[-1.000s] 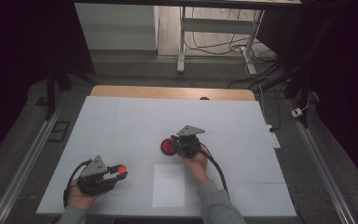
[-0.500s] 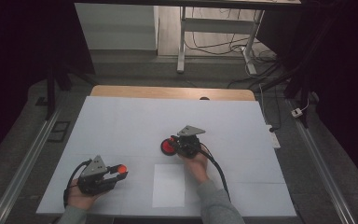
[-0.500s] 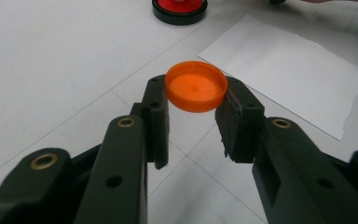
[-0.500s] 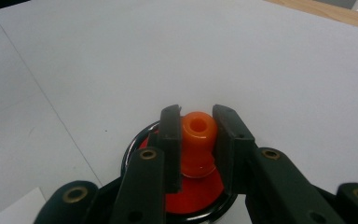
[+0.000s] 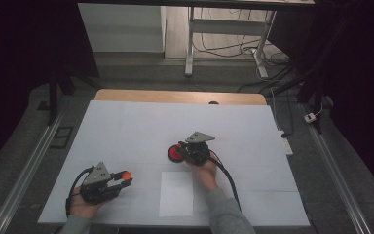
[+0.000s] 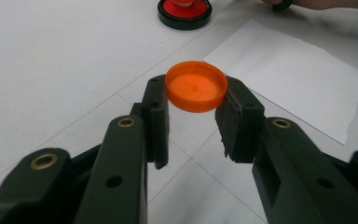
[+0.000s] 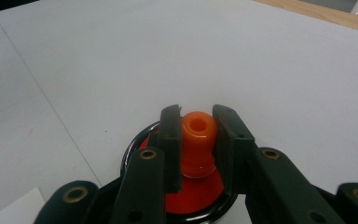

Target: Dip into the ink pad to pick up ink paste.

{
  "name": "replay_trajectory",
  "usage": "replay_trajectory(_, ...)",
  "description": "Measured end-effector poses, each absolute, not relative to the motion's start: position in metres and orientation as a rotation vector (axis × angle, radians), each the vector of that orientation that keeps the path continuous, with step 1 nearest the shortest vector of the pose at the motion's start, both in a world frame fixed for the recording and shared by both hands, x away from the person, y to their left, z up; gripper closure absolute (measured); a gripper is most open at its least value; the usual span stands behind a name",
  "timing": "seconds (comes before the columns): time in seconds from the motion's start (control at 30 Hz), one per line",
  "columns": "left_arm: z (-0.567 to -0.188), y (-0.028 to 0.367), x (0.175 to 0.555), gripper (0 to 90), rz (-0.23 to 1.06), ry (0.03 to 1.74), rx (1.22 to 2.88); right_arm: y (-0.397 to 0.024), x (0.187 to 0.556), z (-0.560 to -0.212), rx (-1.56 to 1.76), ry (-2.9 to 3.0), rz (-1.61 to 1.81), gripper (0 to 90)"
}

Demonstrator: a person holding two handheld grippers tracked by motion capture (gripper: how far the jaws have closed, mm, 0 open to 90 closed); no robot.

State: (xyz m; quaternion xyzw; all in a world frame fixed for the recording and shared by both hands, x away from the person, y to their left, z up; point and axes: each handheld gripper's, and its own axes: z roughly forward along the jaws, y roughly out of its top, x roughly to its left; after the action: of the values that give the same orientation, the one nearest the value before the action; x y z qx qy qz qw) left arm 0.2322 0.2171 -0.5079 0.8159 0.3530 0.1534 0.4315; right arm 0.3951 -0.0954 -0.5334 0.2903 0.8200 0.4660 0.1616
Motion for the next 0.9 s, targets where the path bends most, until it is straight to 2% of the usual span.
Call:
replay_trajectory(0.37, -0.508, 0.218, 0.233, 65.4, 0.386, 0.882, 2.032, -0.091, 0.399, -0.526, 0.84, 2.382, 1.285, 73.0)
replay_trajectory(0.47, -0.508, 0.22, 0.234, 65.4, 0.382, 0.887, 2.029, -0.1, 0.4, -0.521, 0.9, 2.325, 1.433, 73.0)
replay_trajectory(0.9, -0.509, 0.219, 0.234, 65.4, 0.382, 0.887, 2.034, -0.111, 0.395, -0.502, 0.86, 2.311, 1.482, 73.0)
